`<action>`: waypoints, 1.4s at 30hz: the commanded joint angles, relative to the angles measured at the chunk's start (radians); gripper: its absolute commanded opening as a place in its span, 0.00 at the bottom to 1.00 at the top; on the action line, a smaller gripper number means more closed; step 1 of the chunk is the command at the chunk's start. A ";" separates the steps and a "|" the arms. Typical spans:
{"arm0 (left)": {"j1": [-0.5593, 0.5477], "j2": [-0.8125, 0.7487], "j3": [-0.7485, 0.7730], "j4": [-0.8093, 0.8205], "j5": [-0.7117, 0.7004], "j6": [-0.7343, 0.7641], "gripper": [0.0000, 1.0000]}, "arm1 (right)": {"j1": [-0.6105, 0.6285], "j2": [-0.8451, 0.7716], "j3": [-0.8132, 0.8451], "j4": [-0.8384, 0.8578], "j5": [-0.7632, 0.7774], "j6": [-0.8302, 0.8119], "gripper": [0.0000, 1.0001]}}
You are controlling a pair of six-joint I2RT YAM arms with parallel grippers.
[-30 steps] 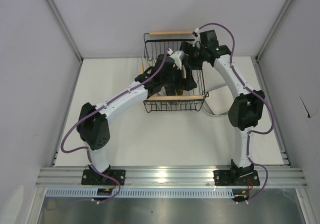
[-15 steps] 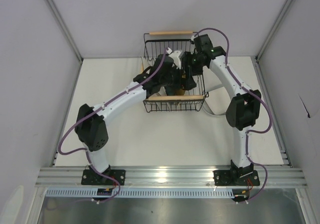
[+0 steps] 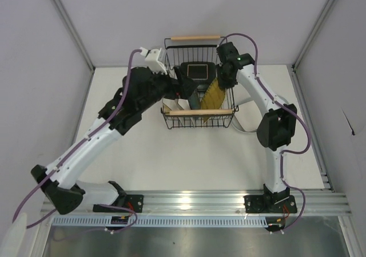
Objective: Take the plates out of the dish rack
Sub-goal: Grab a plate with the right arm, then place the plate on the table
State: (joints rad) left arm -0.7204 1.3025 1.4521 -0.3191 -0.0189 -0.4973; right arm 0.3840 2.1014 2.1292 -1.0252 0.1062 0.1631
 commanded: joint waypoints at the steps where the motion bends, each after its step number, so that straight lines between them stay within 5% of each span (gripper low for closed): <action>1: 0.019 -0.058 -0.070 0.002 -0.058 -0.009 0.94 | 0.073 -0.066 0.090 -0.042 0.081 -0.031 0.08; 11: 0.062 -0.160 -0.180 0.002 -0.039 -0.017 0.95 | 0.188 -0.102 0.141 -0.064 0.633 -0.160 0.00; 14: 0.075 -0.178 -0.202 0.002 -0.029 -0.021 0.94 | 0.176 -0.154 0.115 -0.015 0.664 -0.160 0.00; 20: 0.088 -0.197 -0.219 -0.011 -0.024 -0.020 0.95 | 0.064 -0.374 -0.012 0.138 0.477 -0.079 0.00; 28: 0.098 -0.224 -0.257 -0.008 0.003 -0.023 0.95 | -0.376 -0.809 -0.498 0.497 0.233 0.168 0.00; 35: 0.099 -0.267 -0.325 0.002 0.046 -0.037 0.94 | -0.557 -0.830 -0.693 0.547 0.164 0.210 0.00; 42: 0.102 -0.370 -0.455 0.032 0.063 -0.055 0.94 | -0.706 -0.732 -0.854 0.688 -0.149 0.216 0.00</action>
State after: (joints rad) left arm -0.6273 0.9836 1.0389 -0.3305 0.0132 -0.5259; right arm -0.2695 1.3670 1.3197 -0.4808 0.1356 0.3508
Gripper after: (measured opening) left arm 0.940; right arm 0.162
